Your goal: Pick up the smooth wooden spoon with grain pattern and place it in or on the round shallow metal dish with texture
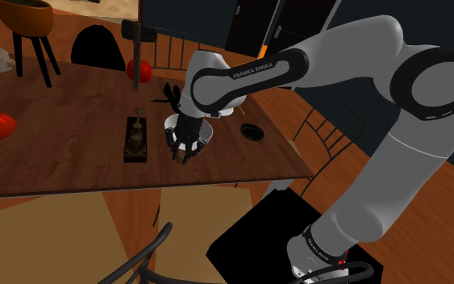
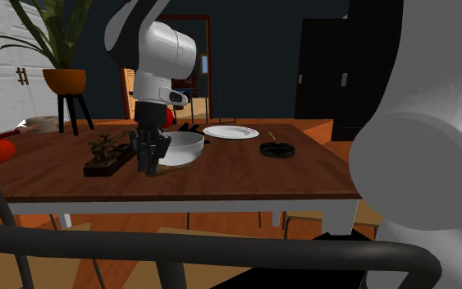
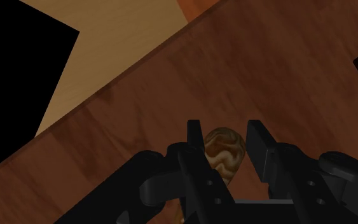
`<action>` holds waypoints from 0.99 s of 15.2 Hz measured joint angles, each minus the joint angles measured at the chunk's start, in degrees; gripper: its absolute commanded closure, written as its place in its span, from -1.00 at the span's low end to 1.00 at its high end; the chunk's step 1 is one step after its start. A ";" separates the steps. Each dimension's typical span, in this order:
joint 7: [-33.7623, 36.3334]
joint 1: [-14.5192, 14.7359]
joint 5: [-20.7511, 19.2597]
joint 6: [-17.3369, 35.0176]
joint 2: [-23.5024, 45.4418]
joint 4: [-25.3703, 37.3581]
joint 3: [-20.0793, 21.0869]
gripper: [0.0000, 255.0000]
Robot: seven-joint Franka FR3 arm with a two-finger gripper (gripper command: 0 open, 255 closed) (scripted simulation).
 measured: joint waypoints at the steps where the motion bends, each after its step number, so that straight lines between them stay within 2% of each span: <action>1: 0.00 0.00 0.00 0.00 0.00 0.00 0.00 1.00; 5: 0.04 -0.02 0.06 -0.36 -0.23 0.13 0.02 1.00; 15: 0.26 -0.57 1.02 -7.32 -4.05 3.49 -0.02 1.00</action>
